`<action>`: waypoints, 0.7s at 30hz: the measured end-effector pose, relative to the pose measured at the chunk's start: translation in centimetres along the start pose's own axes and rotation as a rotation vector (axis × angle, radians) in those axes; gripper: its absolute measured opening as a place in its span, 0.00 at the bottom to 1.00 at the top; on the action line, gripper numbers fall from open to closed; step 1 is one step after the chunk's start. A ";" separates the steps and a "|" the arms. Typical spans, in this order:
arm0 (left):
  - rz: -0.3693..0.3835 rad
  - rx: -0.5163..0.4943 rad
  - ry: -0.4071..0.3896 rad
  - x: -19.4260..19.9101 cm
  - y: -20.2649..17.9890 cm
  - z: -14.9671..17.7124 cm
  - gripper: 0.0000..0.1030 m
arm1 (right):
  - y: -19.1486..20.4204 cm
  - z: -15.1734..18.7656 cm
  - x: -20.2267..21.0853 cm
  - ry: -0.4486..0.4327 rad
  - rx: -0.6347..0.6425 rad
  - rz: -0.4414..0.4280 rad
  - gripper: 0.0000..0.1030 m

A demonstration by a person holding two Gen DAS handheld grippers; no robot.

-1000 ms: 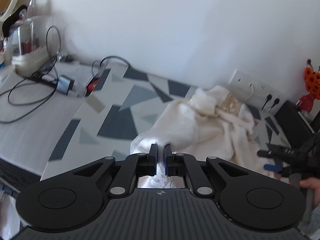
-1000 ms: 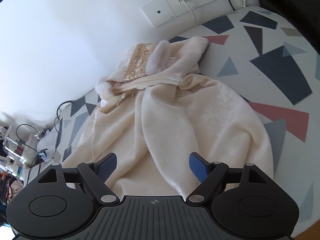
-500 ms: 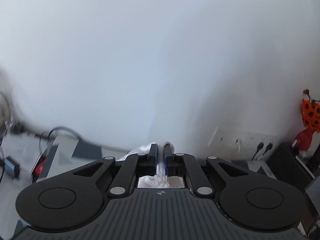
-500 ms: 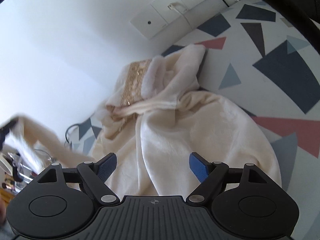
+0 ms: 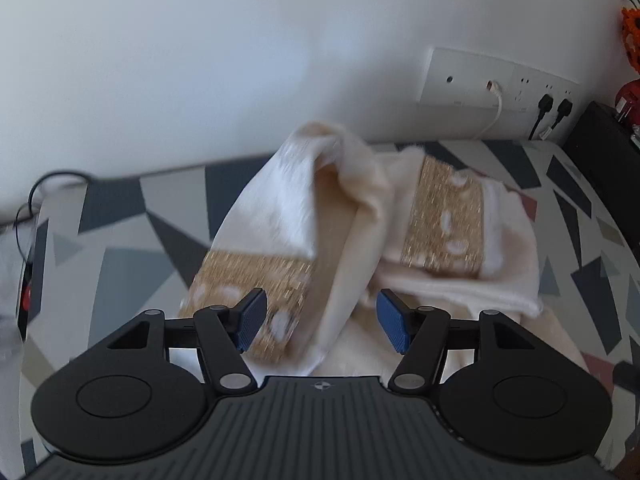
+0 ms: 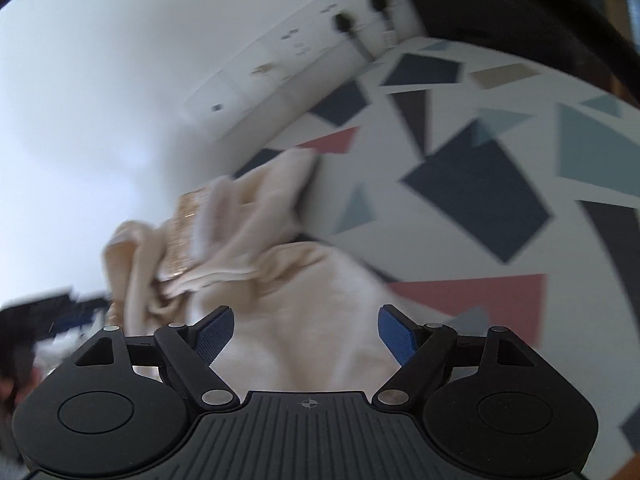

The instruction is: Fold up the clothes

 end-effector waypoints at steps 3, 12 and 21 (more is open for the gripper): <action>0.008 0.057 0.013 2.0 1.2 4.5 0.64 | -2.5 -0.7 1.3 -0.045 -0.033 0.068 0.74; 0.033 0.161 0.075 7.8 0.8 18.6 0.67 | -6.7 2.1 5.2 -0.167 0.038 0.239 0.72; 0.016 0.118 0.107 9.9 -2.7 23.9 0.66 | -5.1 9.4 4.1 -0.057 0.339 0.271 0.60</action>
Point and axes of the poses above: each gripper's, at about its wrist camera, not at the fingertips, and x roughly against the way its jaws point, y to its left, z to its underside, the point moved 2 cm from there along -x, roughly the way its jaws point, and after that the axes turned 14 degrees about -x, right-handed, at the moved point
